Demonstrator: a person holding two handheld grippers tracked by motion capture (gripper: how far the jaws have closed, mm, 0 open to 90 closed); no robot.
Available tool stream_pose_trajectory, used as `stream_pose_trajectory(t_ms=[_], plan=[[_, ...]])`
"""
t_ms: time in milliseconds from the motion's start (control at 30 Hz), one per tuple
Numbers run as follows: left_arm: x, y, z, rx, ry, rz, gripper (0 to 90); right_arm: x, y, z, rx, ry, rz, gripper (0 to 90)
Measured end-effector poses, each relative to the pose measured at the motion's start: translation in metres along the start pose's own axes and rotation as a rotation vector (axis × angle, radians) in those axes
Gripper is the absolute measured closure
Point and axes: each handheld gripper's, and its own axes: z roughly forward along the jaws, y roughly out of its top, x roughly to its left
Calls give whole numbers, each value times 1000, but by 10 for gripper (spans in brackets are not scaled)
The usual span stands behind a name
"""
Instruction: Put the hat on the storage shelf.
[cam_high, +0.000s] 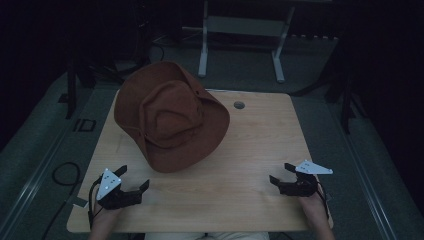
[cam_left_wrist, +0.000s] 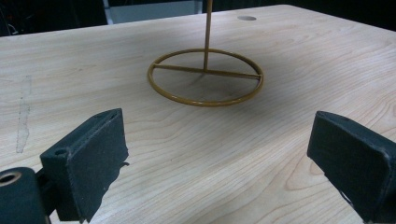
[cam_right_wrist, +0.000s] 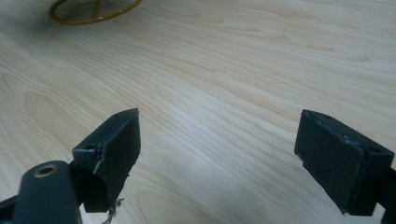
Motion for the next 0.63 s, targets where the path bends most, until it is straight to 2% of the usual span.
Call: stream_pose_trajectory(t_ms=[267, 633], plan=[[1, 0, 0, -6, 9, -10, 52, -13, -10, -7, 5, -93, 29, 144], [2, -1, -1, -6, 10, -10, 52, -14, -12, -3, 28, -112, 20, 144]])
